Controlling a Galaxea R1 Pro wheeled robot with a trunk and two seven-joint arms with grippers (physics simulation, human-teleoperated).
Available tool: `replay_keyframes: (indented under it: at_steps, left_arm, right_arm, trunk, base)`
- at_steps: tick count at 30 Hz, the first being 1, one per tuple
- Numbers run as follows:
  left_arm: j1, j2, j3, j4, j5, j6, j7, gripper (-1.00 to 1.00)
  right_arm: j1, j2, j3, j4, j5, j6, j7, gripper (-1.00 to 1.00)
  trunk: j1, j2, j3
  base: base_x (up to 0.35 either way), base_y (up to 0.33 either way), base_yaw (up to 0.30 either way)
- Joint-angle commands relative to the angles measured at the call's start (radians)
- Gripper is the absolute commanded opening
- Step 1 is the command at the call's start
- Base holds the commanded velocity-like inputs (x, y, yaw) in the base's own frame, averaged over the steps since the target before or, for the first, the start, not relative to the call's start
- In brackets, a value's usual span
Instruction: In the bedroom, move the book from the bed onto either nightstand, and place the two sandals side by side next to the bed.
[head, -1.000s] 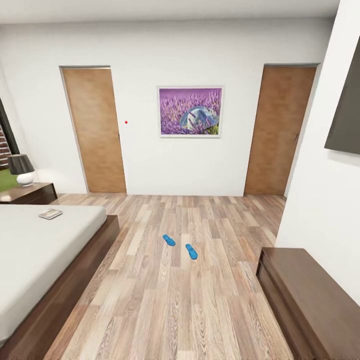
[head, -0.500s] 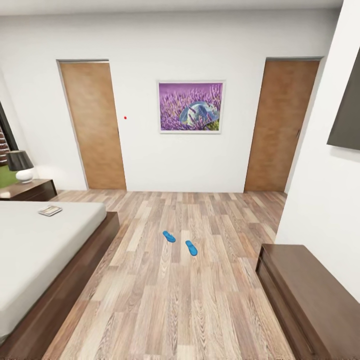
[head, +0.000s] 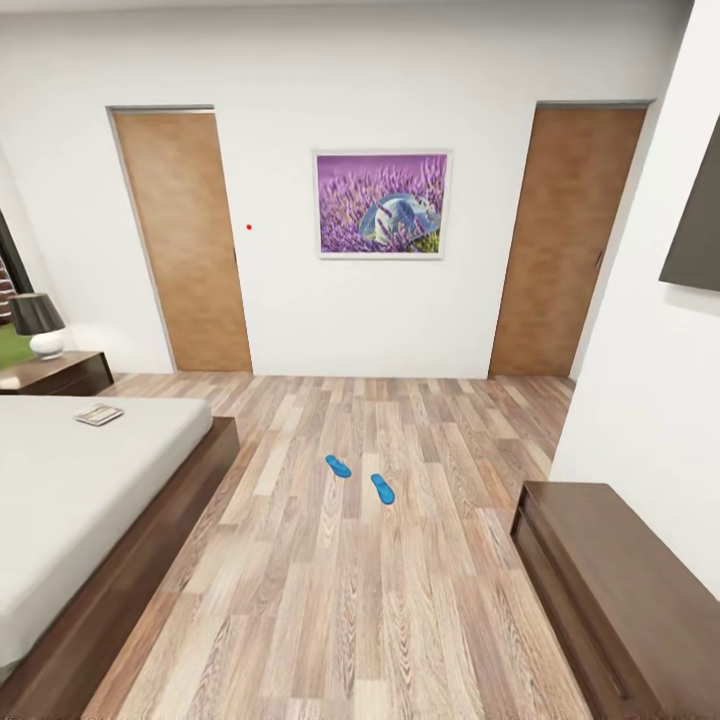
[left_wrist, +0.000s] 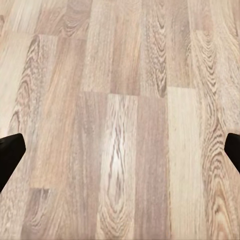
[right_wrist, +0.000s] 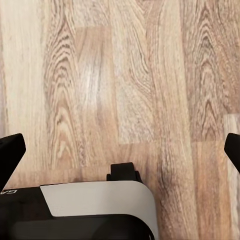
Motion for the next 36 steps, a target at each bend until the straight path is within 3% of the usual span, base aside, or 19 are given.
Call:
replay_keyframes:
  at_steps: [1, 16, 36]
  left_arm:
    - [0.000, 0.000, 0.000, 0.001, 0.004, -0.003, -0.001, 1.00]
    - [-0.001, 0.000, 0.000, 0.001, 0.004, -0.003, -0.001, 1.00]
    - [0.000, 0.000, 0.000, 0.001, 0.004, -0.002, 0.000, 1.00]
  right_arm:
    - [0.000, 0.000, 0.000, -0.001, -0.006, -0.003, -0.001, 1.00]
    - [0.000, 0.000, 0.000, -0.002, -0.006, -0.003, -0.001, 1.00]
    - [0.000, 0.000, 0.000, 0.000, -0.006, -0.003, 0.004, 1.00]
  trunk:
    - [0.000, 0.000, -0.003]
    - [0.000, 0.000, -0.025]
    - [0.000, 0.000, -0.027]
  base:
    - [0.000, 0.000, 0.000]
    - [0.000, 0.000, 0.000]
    - [0.004, 0.000, 0.000]
